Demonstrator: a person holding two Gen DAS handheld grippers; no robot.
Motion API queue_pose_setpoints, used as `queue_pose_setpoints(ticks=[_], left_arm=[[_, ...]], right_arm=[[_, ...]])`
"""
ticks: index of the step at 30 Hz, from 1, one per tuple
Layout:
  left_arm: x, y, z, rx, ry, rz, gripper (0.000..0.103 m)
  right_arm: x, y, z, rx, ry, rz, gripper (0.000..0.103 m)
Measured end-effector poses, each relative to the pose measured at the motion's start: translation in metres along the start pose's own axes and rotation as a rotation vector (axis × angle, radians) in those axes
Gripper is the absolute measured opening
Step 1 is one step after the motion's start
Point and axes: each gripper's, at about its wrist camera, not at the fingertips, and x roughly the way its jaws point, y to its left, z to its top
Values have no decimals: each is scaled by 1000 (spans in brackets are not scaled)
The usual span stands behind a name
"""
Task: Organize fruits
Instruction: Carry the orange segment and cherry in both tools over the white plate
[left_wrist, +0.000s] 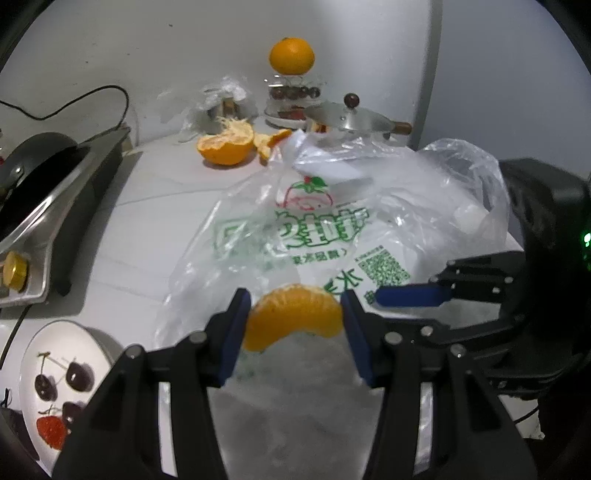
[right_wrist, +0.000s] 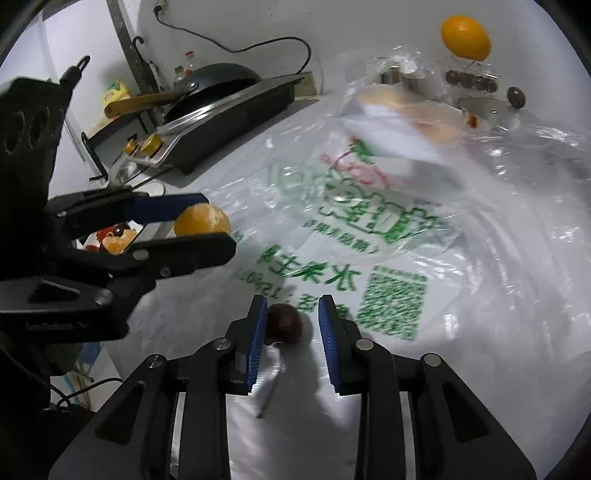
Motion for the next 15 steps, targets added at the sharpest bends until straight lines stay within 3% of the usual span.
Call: queue_pose_setpoints(ticks=[9,15], left_arm=[[-28,17,-17,-26,-29,11,51],[-47,32,-29,-47,-52,23,51]], right_arm=[[17,23,-4,-19,49,-49,30],[13,36,-2,-43,31,-107,26]])
